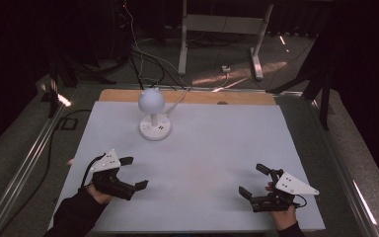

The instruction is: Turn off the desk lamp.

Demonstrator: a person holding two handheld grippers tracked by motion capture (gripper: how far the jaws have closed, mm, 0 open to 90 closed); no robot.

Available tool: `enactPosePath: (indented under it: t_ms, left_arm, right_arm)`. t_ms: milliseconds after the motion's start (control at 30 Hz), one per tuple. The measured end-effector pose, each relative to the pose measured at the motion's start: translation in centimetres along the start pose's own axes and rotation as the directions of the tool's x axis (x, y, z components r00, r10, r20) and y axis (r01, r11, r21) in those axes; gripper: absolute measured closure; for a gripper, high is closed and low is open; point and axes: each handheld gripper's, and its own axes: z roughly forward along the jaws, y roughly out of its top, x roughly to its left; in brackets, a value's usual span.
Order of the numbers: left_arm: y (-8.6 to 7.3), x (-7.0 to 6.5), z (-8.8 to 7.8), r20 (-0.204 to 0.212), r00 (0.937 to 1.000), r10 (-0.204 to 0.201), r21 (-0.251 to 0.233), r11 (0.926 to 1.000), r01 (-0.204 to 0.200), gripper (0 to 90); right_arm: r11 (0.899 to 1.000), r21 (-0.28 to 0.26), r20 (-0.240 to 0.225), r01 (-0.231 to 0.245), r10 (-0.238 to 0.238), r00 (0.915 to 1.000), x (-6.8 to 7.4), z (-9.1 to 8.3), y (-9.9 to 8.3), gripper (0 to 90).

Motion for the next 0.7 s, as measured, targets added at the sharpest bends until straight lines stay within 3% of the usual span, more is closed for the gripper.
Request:
enactPosePath:
  t_ms: [133, 333, 533, 700]
  left_arm:
    - [-1.2, -0.2, -0.4, 0.005, 0.9999, -0.01, 0.001, 0.9999, 0.01, 0.5]
    - [-3.0, -0.5, -1.1, -0.02, 0.9991, -0.038, -0.004, 0.9993, 0.038, 0.5]
    - [-4.3, -0.7, -2.0, -0.058, 0.9976, -0.038, -0.013, 0.9992, 0.037, 0.5]
    - [-5.1, -0.6, -2.5, -0.061, 0.9966, -0.055, -0.029, 0.9981, 0.054, 0.5]
  right_arm:
    - [1.0, 0.002, 0.0, 0.003, -0.003, 1.0, 0.0, 0.0, 0.0, 0.0]
    - [1.0, 0.004, 0.0, 0.002, -0.002, 1.0, 0.0, 0.0, 0.0, 0.0]
    - [1.0, 0.006, -0.001, 0.001, -0.001, 1.0, 0.0, 0.0, 0.0, 0.0]
    - [1.0, 0.007, 0.0, -0.001, 0.001, 1.0, -0.1, 0.1, -0.1, 0.0]
